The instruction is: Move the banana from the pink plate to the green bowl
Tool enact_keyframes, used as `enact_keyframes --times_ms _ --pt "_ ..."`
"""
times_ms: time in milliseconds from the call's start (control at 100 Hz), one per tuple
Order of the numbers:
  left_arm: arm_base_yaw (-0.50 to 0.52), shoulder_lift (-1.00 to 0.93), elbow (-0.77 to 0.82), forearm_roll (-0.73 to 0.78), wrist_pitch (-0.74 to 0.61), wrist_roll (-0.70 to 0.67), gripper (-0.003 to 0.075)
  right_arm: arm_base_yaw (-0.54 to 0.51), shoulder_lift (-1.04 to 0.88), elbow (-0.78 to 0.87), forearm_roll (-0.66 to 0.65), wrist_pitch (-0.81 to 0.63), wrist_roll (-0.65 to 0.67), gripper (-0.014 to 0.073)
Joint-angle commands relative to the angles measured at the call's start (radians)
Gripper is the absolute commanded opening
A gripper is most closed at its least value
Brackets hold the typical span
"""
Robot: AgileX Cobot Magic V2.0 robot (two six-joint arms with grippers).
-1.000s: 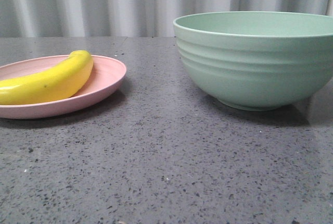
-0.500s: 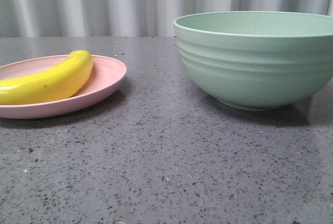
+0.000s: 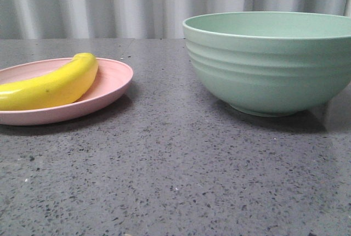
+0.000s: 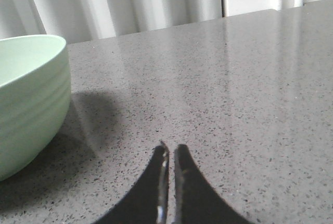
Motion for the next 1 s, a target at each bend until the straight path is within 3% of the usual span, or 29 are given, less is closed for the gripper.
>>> enact_keyframes --times_ms 0,610,990 --pt "0.002 -0.029 0.009 0.001 -0.115 -0.007 -0.0020 -0.003 -0.023 0.020 -0.001 -0.098 -0.002 -0.0064" --pt "0.002 -0.028 -0.056 0.001 -0.150 -0.007 -0.0020 0.001 -0.014 -0.050 -0.037 -0.117 -0.010 -0.0064" --pt "-0.002 0.203 -0.297 0.012 -0.023 -0.007 -0.0020 0.001 0.207 -0.331 -0.035 0.142 -0.010 -0.0064"
